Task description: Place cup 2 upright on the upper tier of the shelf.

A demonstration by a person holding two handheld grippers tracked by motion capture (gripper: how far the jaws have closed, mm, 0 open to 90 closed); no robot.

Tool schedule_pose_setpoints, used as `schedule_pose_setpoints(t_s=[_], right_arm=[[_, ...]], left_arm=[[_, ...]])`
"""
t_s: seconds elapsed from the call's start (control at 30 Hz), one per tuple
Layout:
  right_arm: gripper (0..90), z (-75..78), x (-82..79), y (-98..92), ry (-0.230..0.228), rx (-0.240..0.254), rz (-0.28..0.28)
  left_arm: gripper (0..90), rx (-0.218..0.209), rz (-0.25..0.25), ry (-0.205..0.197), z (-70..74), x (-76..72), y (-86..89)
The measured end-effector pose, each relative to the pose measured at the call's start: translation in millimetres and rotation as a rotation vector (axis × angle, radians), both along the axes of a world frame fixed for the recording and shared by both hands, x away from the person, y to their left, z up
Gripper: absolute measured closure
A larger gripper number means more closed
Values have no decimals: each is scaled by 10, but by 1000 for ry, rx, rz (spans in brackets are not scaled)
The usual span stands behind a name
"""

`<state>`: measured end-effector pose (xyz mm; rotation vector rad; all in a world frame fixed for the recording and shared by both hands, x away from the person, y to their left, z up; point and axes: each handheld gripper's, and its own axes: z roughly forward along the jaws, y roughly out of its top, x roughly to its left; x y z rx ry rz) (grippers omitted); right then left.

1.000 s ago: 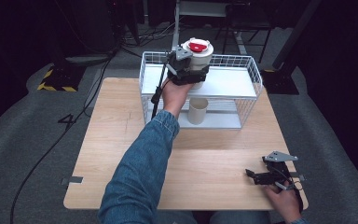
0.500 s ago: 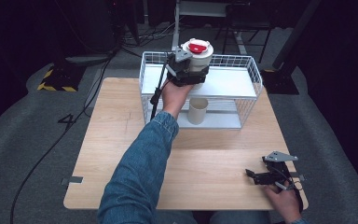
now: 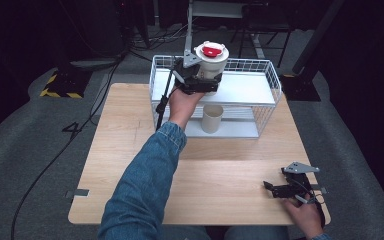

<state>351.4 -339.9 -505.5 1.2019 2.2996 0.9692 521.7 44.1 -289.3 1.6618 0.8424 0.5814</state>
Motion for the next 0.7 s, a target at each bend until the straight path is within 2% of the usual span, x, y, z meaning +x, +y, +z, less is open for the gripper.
schedule_pose_setpoints(t_s=[0.1,0.43,0.7], right_arm=[[47,0,0,1,0,0,-1],[47,0,0,1,0,0,-1],[47,0,0,0,0,0,0]], left_arm=[[0,10,-11,3,28,-88,69],[0,2,-39,-15,101,-415,222],[1,17,-61,-27,133,-751,363]])
